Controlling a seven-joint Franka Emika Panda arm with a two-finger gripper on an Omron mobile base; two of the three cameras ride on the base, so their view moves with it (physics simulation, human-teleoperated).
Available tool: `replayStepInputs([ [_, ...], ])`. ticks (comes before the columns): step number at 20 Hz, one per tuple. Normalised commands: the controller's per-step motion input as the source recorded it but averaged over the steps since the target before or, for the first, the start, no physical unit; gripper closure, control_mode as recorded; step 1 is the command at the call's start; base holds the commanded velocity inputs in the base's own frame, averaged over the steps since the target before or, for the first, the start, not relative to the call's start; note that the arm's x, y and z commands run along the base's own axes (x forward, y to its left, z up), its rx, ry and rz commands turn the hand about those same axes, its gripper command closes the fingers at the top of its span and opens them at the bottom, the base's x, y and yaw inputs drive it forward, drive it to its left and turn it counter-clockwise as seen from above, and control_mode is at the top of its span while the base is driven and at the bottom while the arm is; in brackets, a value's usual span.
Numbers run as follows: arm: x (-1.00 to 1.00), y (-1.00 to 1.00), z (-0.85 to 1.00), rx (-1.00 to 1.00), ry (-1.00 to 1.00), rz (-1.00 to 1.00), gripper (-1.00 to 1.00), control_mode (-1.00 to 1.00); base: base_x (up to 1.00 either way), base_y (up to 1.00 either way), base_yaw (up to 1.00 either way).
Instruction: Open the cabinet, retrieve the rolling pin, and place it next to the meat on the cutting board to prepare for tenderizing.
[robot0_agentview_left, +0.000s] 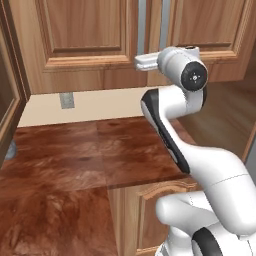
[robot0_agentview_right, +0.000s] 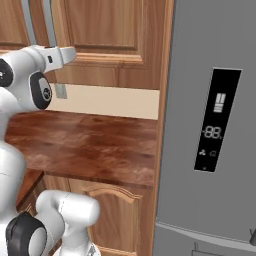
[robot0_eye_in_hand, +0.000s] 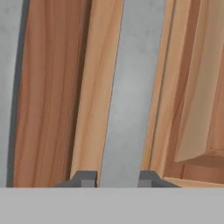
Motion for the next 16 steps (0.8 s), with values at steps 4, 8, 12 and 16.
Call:
replayStepInputs([
  [4, -0.53, -0.07, -0.11, 0.00, 0.00, 0.01, 1.00, -1.00, 0.00, 0.00, 0.00],
  [8, -0.94, -0.23, 0.00, 0.00, -0.01, 0.00, 1.00, -1.00, 0.00, 0.00, 0.00],
  [12, -0.98, -0.52, 0.00, 0.00, 0.00, 0.04, 1.00, -1.00, 0.00, 0.00, 0.00],
  [16, -0.88, -0.61, -0.08, 0.00, 0.00, 0.11, 1.00, -1.00, 0.00, 0.00, 0.00],
])
